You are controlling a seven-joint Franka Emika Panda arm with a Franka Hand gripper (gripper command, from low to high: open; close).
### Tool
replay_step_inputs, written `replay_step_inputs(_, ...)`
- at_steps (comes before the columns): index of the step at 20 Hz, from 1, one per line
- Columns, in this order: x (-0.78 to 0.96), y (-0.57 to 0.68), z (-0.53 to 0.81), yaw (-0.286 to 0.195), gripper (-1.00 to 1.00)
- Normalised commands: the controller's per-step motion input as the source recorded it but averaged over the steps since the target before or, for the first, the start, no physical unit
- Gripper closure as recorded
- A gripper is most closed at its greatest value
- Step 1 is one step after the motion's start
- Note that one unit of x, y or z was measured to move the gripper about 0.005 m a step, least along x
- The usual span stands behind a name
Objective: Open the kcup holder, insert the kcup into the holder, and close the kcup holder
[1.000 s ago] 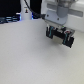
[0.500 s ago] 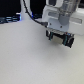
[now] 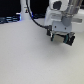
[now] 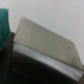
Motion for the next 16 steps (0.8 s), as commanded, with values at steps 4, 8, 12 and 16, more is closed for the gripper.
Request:
replay_step_inputs(4,-0.33,0.53,0.02,0.107,-1.00)
replay_step_inputs(8,-0.40,0.62,0.03,0.075,-1.00)
replay_step_inputs(12,-0.49,0.64,0.04,0.063,-1.00)
replay_step_inputs(16,-0.54,0.62,0.05,0.064,-1.00)
